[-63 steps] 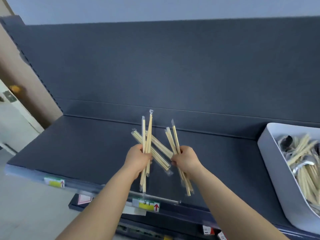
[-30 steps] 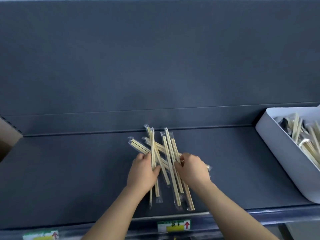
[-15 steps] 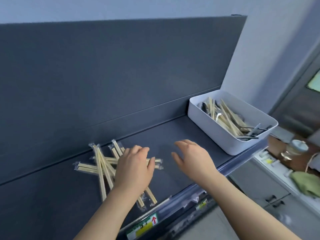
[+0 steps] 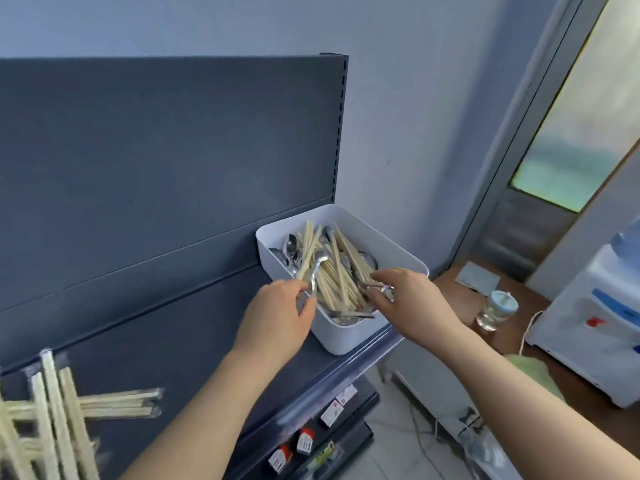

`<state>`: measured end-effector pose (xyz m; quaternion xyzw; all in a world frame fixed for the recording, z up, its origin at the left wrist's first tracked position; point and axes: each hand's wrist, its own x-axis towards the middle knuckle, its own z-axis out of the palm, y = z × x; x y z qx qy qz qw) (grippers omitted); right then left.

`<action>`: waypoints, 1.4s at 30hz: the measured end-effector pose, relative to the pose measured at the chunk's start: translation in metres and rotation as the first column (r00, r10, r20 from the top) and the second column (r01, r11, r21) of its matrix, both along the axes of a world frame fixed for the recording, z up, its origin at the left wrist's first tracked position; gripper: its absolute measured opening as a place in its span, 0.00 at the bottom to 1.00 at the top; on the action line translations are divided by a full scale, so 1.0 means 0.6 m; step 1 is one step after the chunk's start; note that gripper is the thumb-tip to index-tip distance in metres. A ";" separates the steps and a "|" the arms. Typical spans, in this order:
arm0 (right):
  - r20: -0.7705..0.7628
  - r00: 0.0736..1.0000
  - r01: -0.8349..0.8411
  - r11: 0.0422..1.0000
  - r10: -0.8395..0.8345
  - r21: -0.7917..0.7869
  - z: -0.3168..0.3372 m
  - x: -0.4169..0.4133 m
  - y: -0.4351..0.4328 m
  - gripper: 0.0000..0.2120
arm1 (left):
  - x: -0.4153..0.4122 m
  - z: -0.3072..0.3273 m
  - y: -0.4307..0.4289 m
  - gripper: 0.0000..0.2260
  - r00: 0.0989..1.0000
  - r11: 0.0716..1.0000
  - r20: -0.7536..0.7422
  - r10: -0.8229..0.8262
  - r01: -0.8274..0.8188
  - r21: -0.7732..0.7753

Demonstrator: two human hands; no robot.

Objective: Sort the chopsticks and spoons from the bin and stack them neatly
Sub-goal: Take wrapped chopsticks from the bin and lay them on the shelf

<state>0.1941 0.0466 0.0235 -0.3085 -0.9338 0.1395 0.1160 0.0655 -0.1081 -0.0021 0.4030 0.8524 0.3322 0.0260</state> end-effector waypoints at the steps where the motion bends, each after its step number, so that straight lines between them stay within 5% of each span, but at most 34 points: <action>1: 0.006 1.000 -0.011 1.000 0.011 -0.012 0.001 0.000 0.029 0.15 | -0.001 0.004 0.029 0.11 1.000 1.000 0.014 0.018 -0.018 0.003; 14: 0.141 0.978 -0.121 0.964 0.157 -0.235 -0.059 -0.123 0.261 0.14 | -0.071 -0.055 0.275 0.17 0.984 0.886 -0.007 0.178 -0.163 -0.435; 18: 0.197 0.965 -0.094 0.932 0.172 -0.351 -0.089 -0.164 0.284 0.16 | -0.093 -0.066 0.295 0.24 0.971 0.887 0.037 0.238 -0.202 -0.415; 22: 0.233 0.955 -0.066 0.899 0.182 -0.432 -0.109 -0.185 0.290 0.15 | -0.096 -0.076 0.308 0.16 0.948 0.882 0.157 0.276 -0.185 -0.433; 28: 0.251 0.948 -0.068 0.894 0.197 -0.443 -0.130 -0.203 0.293 0.20 | -0.117 -0.090 0.298 0.16 0.906 0.916 0.278 0.320 -0.222 -0.333; 36: 0.157 0.969 -0.093 0.872 0.190 -0.480 -0.137 -0.211 0.300 0.10 | -0.118 -0.100 0.301 0.17 0.857 0.910 0.349 0.378 -0.277 -0.308; 42: 0.192 0.954 -0.114 0.872 0.230 -0.476 -0.130 -0.222 0.307 0.06 | -0.112 -0.103 0.308 0.05 0.838 0.881 0.344 0.423 -0.291 -0.374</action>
